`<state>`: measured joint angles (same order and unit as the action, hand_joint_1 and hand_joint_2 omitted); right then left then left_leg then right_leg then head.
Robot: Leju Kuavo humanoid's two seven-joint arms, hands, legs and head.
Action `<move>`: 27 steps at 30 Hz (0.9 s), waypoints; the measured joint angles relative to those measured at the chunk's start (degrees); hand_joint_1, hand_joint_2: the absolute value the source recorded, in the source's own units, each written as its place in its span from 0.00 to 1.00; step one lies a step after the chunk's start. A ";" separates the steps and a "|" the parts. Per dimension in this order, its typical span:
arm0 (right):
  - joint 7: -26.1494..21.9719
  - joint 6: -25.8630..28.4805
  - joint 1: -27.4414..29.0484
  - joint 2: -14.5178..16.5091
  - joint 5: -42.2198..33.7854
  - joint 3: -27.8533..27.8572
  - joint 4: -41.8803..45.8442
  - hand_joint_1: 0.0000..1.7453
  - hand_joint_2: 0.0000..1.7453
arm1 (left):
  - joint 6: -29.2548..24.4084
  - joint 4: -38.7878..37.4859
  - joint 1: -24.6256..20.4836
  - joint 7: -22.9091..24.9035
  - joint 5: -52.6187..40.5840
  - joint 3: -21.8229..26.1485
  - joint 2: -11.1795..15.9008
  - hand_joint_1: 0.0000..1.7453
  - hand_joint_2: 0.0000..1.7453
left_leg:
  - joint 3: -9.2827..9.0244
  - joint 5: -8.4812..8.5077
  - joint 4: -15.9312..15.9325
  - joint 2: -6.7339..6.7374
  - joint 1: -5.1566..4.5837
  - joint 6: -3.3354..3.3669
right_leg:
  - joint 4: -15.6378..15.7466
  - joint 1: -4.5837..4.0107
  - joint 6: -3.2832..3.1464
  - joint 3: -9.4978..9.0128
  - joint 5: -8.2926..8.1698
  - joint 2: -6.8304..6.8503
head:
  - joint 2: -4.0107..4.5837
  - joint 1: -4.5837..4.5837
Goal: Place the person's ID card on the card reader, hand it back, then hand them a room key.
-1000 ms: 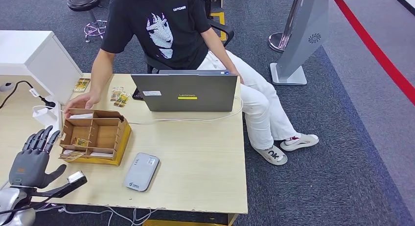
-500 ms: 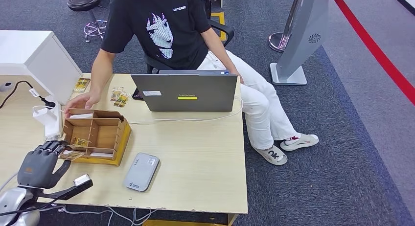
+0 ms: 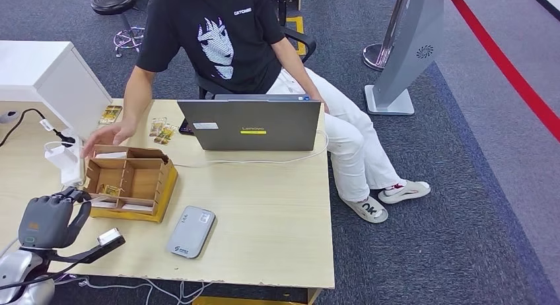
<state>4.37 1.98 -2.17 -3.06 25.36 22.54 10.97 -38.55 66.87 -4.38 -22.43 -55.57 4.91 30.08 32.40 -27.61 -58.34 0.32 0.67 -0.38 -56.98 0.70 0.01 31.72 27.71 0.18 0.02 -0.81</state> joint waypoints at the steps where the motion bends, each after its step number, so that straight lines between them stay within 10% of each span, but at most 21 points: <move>1: 0.00 -0.01 0.00 0.00 0.12 0.11 0.00 0.00 1.00 | -0.16 1.03 -0.07 0.05 0.18 0.08 -0.07 1.00 1.00 | 0.00 0.00 0.00 0.00 0.00 0.00 | 0.00 0.00 0.00 0.00 0.00 0.00 | 0.00 0.00; 17: 0.01 -0.19 -0.18 0.00 1.80 0.75 0.00 0.00 1.00 | 5.47 8.19 -10.84 2.34 -1.09 1.13 1.92 0.94 1.00 | -0.01 0.05 -0.01 0.03 0.02 -0.03 | -0.02 -0.01 -0.11 0.01 -0.08 -0.02 | -0.01 0.00; 21: 0.00 -0.19 -0.20 0.03 2.12 1.00 0.00 0.00 1.00 | 5.43 8.17 -11.88 3.25 -2.28 1.08 2.07 0.00 1.00 | -0.01 0.05 -0.01 0.06 0.02 -0.03 | -0.02 -0.01 -0.11 0.03 -0.08 -0.05 | 0.00 0.01; 27: 0.02 -0.18 -0.25 0.20 2.58 1.41 0.00 0.00 1.00 | 2.95 7.91 -11.93 4.67 -3.29 0.95 2.06 0.00 1.00 | 0.01 0.05 -0.01 0.07 0.01 -0.03 | -0.02 0.00 -0.11 0.04 -0.08 -0.08 | -0.01 0.01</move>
<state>4.39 1.81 -2.42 -2.86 27.94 23.95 10.97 -35.60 74.78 -16.30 -17.76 -58.87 5.85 32.14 32.41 -27.57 -58.34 0.39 0.68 -0.41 -57.00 0.70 -0.10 31.76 27.63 0.10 0.01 -0.81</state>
